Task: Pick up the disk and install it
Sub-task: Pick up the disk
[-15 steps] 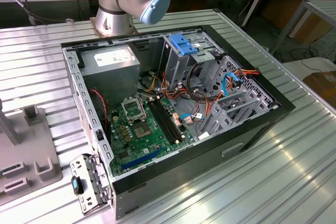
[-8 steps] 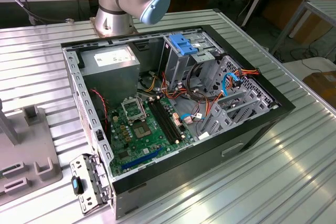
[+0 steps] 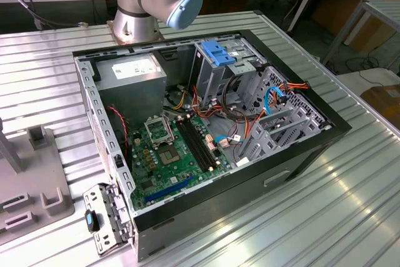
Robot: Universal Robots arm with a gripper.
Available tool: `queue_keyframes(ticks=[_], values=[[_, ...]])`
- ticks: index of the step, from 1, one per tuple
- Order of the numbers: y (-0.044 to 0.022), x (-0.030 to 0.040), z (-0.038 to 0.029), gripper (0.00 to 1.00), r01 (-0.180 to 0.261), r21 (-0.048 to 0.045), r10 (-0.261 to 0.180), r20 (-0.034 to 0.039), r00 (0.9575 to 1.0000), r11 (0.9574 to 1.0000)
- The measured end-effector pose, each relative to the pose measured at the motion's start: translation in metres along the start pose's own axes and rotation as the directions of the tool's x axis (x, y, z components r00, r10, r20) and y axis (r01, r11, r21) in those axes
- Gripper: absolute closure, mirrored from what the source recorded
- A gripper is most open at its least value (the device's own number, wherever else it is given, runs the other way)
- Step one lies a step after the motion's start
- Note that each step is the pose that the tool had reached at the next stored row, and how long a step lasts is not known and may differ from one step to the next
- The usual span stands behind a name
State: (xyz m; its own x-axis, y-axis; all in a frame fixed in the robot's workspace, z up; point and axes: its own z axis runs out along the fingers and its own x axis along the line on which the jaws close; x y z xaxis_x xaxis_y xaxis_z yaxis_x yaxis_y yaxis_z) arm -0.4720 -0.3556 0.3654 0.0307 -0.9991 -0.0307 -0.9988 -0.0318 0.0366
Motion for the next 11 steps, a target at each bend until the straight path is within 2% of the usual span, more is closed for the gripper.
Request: queue_keyframes(ticks=[1,2,7,9,11], values=[[0.0000,0.0000,0.0000,0.71,0.000,0.0000,0.000,0.0000,1.0000,1.0000],[0.0000,0.0000,0.0000,0.71,0.000,0.0000,0.000,0.0000,1.0000,1.0000],[-0.0001,0.0000,0.0002,0.40,0.000,0.0000,0.000,0.0000,1.0000,1.0000],[-0.0002,0.0001,0.0028,0.40,0.000,0.0000,0.000,0.0000,1.0000,1.0000],[-0.0005,0.0004,0.0124,0.40,0.000,0.0000,0.000,0.0000,1.0000,1.0000]])
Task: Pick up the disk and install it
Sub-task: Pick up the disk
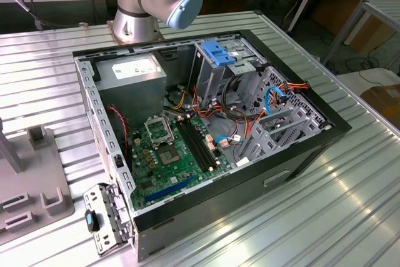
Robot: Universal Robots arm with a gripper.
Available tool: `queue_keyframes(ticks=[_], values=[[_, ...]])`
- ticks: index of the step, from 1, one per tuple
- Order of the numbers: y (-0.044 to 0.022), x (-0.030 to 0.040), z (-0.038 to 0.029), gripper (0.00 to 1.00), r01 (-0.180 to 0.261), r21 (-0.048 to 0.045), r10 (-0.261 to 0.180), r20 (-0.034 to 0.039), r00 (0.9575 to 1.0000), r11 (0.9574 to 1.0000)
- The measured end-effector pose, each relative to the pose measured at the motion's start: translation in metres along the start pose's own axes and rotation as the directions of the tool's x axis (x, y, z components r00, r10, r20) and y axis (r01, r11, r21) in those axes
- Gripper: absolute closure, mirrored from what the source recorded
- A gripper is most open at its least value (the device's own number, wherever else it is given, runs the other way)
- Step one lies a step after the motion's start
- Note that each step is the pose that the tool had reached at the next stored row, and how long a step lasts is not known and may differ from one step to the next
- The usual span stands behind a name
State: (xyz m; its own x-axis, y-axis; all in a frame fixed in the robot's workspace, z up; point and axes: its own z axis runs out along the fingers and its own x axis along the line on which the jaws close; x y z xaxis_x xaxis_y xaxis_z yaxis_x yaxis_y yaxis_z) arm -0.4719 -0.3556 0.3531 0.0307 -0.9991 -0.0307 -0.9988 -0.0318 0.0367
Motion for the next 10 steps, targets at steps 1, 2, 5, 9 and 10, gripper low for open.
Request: queue_keyframes(ticks=[1,2,5,9,10], values=[[-0.0002,0.0001,0.0051,0.40,0.000,0.0001,0.000,0.0001,1.0000,1.0000],[-0.0003,0.0003,0.0086,0.40,0.000,0.0001,0.000,0.0000,1.0000,1.0000],[-0.0005,0.0004,0.0147,0.40,0.000,0.0001,0.000,0.0000,1.0000,1.0000],[-0.0008,0.0007,0.0228,0.40,0.000,0.0000,0.000,0.0000,1.0000,1.0000],[-0.0010,0.0008,0.0260,0.40,0.000,0.0001,0.000,0.0000,1.0000,1.0000]])
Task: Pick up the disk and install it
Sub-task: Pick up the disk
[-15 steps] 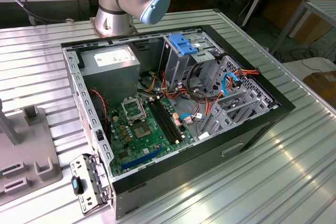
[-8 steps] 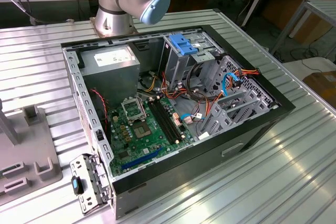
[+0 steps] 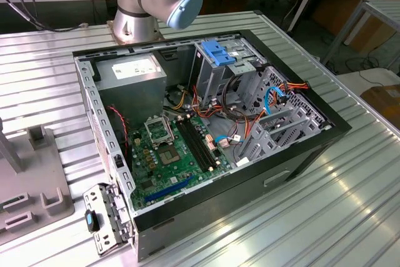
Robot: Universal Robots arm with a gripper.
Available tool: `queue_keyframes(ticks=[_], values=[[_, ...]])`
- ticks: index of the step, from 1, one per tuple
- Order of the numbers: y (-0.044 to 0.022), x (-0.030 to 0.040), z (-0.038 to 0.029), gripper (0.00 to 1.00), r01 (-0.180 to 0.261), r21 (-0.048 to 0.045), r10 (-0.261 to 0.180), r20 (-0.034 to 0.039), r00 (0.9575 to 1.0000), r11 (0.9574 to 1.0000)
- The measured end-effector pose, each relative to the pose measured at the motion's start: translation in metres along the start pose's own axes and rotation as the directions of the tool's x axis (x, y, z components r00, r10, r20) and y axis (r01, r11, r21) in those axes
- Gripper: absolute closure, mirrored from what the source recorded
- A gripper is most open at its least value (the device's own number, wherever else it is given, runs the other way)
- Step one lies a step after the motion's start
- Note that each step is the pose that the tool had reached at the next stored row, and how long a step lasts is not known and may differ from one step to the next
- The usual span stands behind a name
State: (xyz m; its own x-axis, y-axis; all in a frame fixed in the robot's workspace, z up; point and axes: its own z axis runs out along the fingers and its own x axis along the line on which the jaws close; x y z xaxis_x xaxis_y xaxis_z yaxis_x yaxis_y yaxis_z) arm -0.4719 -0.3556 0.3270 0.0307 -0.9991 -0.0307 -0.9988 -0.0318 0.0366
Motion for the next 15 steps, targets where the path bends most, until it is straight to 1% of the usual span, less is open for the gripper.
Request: queue_keyframes(ticks=[1,2,3,7,8,9,15], values=[[0.0000,0.0002,0.0051,0.40,0.000,0.0007,0.000,0.0000,1.0000,1.0000],[0.0003,0.0003,0.0089,0.40,0.000,0.0028,0.000,-0.0002,1.0000,1.0000],[0.0012,0.0003,0.0115,0.40,0.001,0.0108,-0.001,-0.0005,1.0000,0.9999],[0.0030,0.0004,0.0153,0.40,0.004,0.0293,-0.004,-0.0011,1.0000,0.9996],[0.0037,0.0004,0.0154,0.40,0.005,0.0315,-0.005,-0.0010,1.0000,0.9995],[0.0060,0.0003,0.0160,0.40,0.005,0.0330,-0.005,-0.0003,1.0000,0.9994],[0.0062,0.0003,0.0161,0.40,0.005,0.0331,-0.005,-0.0002,1.0000,0.9994]])
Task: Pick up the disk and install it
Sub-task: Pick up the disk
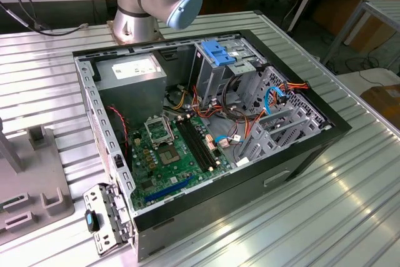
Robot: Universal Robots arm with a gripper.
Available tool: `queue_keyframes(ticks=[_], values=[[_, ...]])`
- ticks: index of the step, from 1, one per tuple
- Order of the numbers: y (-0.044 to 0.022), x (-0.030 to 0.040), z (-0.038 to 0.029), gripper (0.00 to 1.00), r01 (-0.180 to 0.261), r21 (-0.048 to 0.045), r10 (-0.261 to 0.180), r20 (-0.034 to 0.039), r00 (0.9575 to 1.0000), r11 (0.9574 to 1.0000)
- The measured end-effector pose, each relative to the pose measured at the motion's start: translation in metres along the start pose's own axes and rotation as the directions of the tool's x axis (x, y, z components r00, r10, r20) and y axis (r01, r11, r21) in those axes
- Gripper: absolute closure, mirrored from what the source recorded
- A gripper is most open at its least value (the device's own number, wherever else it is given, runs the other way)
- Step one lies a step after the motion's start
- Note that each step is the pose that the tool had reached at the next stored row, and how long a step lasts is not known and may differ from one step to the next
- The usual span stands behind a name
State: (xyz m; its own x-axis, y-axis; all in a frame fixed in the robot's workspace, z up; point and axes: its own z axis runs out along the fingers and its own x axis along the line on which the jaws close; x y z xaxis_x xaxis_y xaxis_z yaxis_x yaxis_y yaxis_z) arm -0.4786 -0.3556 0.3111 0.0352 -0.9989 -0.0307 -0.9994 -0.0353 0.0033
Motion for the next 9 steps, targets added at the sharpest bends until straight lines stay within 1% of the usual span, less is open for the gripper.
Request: queue_keyframes(ticks=[3,4,5,6,7,8,9], values=[[0.0000,0.0000,0.0000,0.42,0.000,0.0000,0.000,0.0000,1.0000,1.0000],[0.0000,0.0000,0.0001,0.49,0.000,0.0000,0.000,0.0000,1.0000,1.0000],[0.0000,0.0000,0.0001,0.50,0.000,0.0000,0.000,0.0000,1.0000,1.0000],[0.0000,0.0000,0.0001,0.56,0.000,0.0000,0.000,0.0000,1.0000,1.0000],[0.0000,0.0000,0.0002,0.56,0.000,0.0000,0.000,0.0000,1.0000,1.0000],[0.0000,0.0000,0.0001,0.63,0.000,0.0000,0.000,0.0000,1.0000,1.0000],[0.0000,0.0000,0.0002,0.64,0.000,0.0000,0.000,0.0000,1.0000,1.0000]])
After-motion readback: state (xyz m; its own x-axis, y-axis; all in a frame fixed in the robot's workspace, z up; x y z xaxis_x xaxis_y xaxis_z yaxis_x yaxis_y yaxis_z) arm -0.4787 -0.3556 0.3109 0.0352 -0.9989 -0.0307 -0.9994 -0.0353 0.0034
